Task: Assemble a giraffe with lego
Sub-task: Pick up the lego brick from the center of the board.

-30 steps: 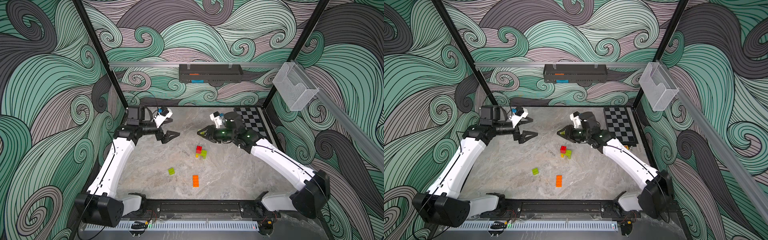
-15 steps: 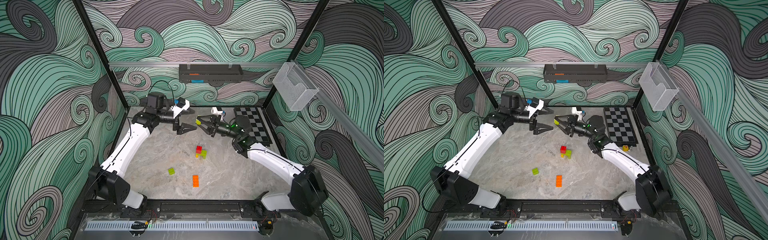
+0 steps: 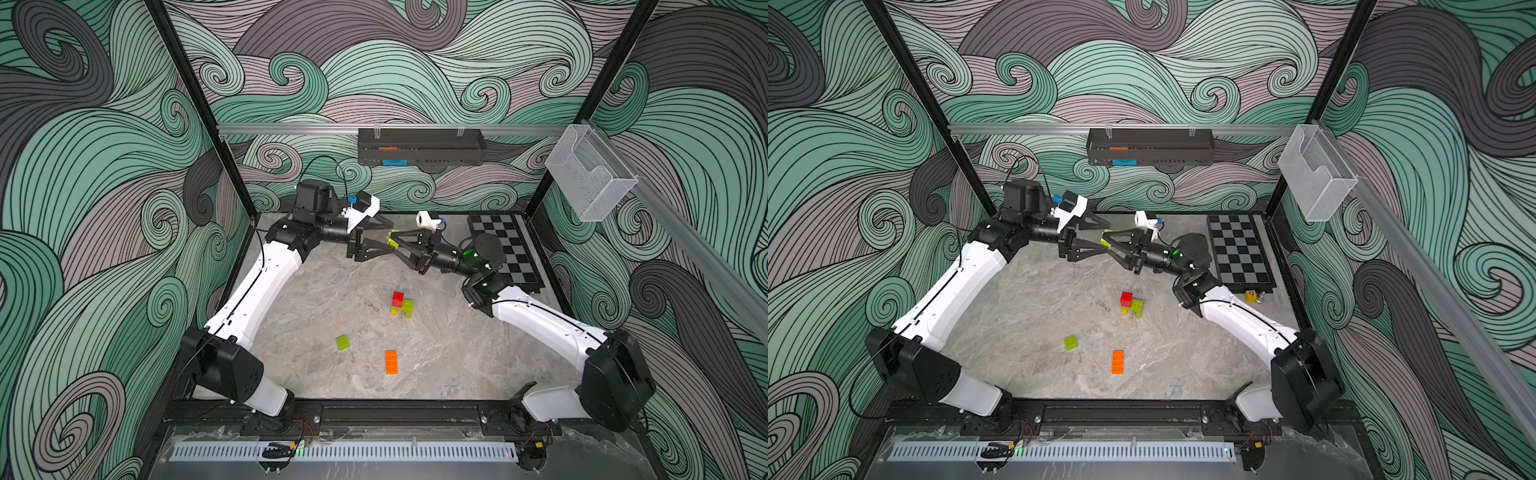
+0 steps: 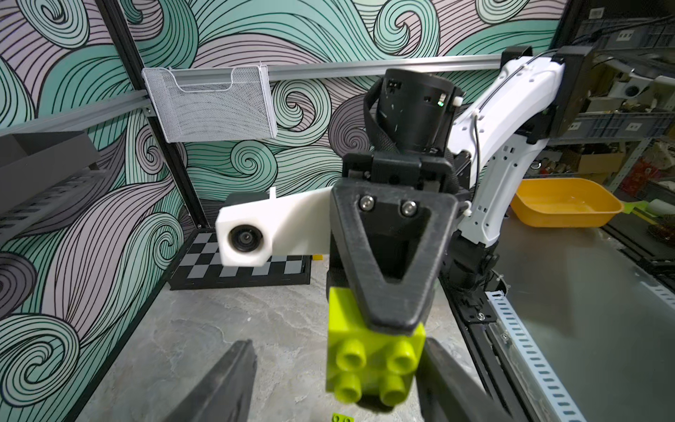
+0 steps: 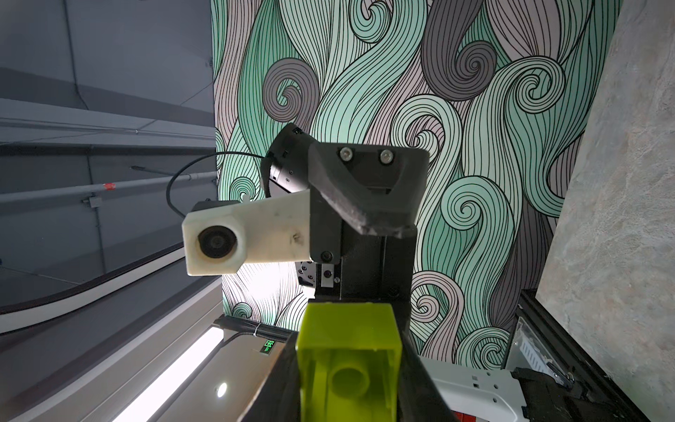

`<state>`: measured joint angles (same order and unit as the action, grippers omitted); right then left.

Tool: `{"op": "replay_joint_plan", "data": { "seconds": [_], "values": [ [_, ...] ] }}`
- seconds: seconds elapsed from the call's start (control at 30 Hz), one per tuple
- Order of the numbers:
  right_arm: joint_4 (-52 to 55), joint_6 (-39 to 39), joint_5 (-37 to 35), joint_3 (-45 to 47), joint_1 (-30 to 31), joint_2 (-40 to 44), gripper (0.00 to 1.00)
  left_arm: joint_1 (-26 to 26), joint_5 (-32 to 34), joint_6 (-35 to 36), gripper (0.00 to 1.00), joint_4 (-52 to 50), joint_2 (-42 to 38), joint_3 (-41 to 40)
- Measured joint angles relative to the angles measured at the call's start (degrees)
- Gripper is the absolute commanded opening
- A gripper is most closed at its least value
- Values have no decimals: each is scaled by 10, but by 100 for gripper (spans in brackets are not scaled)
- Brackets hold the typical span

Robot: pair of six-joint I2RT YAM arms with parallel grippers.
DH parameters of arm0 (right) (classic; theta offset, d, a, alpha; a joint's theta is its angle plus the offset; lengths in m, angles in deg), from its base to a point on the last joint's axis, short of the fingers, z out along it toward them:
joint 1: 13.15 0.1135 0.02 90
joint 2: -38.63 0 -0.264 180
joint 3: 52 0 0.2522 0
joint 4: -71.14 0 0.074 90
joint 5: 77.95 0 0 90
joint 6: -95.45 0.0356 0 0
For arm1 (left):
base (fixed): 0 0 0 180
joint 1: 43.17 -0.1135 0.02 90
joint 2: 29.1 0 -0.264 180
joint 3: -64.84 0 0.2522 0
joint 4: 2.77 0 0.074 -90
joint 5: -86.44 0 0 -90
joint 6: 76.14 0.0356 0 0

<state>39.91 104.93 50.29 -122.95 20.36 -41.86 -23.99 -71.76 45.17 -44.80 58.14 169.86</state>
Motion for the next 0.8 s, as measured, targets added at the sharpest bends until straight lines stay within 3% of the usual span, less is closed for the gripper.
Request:
{"op": "replay_joint_plan", "data": {
  "seconds": [0.2, 0.5, 0.53, 0.63, 0.7, 0.73, 0.8],
  "values": [
    [-1, 0, 3, 0, 0, 0, 19, 2, -11, -1, 55, -3, 0, 1],
    [-9, 7, -1, -1, 0, -2, 22, 5, -22, 1, 19, -10, 1, 7],
    [-10, 8, -1, -1, 0, -2, 27, 5, -22, 2, 18, -11, 1, 8],
    [-11, 10, 0, -1, 0, -3, 57, 5, -21, 3, 17, -14, 1, 8],
    [-9, 2, 8, 0, -1, -3, 80, 5, -21, 8, 17, -21, 1, 9],
    [-5, -5, 12, 0, -2, -2, 98, 5, -17, 12, 16, -27, 1, 10],
    [9, -27, 21, 8, -9, 4, 99, 5, -7, 21, 15, -41, 1, 14]
  ]
}}
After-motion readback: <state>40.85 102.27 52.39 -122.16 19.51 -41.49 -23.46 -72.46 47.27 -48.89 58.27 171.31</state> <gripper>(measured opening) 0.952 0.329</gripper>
